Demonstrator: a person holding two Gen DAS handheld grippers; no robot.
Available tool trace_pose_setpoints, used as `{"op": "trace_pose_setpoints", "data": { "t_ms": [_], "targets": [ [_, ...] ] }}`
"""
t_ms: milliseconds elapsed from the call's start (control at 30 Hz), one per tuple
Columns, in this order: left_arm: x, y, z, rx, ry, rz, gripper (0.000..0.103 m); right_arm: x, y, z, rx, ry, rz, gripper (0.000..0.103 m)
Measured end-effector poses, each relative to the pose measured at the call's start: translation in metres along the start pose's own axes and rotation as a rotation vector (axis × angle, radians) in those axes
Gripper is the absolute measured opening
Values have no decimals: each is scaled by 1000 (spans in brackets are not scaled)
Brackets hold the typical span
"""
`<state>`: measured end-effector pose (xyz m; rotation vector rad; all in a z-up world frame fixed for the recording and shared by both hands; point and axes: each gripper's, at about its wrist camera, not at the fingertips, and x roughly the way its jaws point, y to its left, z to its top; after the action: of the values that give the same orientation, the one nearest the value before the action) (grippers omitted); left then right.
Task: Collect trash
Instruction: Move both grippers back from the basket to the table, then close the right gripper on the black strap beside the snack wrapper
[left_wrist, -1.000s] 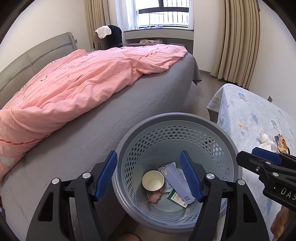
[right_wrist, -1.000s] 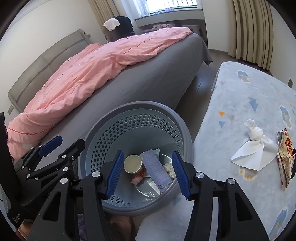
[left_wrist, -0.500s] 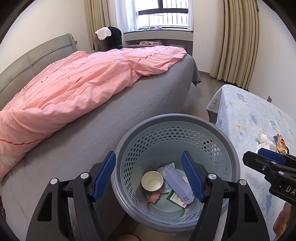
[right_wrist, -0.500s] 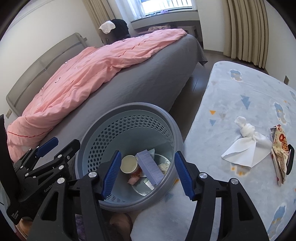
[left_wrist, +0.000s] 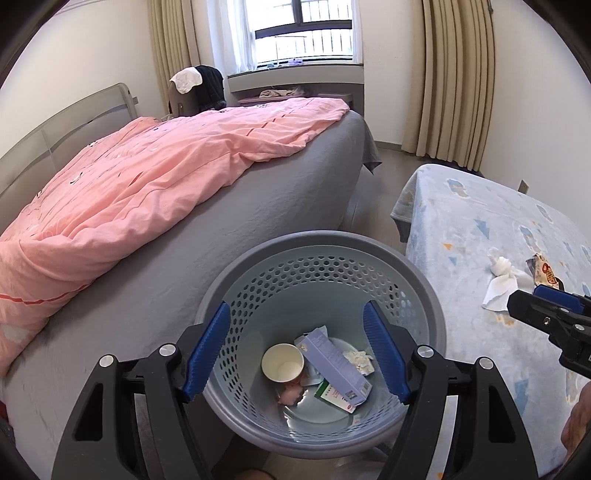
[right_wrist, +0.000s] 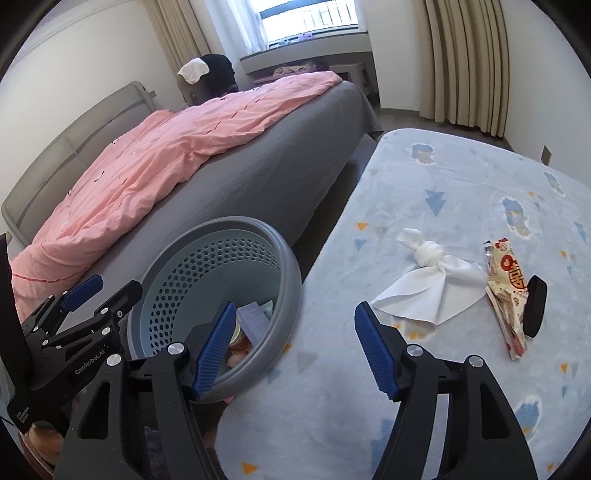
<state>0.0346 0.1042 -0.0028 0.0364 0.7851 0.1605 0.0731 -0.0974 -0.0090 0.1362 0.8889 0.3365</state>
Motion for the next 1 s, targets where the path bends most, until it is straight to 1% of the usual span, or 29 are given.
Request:
{"op": "trace_pose_setpoints", "data": {
  "t_ms": [300,733,833,1000],
  "targets": [
    [-2,-41,-3,48,9,-43,71,-25,-46,-5,55,-41,-48,67],
    [0,-114,-6,115,39,-137,71,-52,-129,-17,187,-73,-142,67],
    [2,-129,-3,126,42,-154,71,-54,-147,-19,201,-73,-181,67],
    [10,-150,4,136,49,-179,71,-52,-175,-22,237,-58,-219,67]
  ]
}}
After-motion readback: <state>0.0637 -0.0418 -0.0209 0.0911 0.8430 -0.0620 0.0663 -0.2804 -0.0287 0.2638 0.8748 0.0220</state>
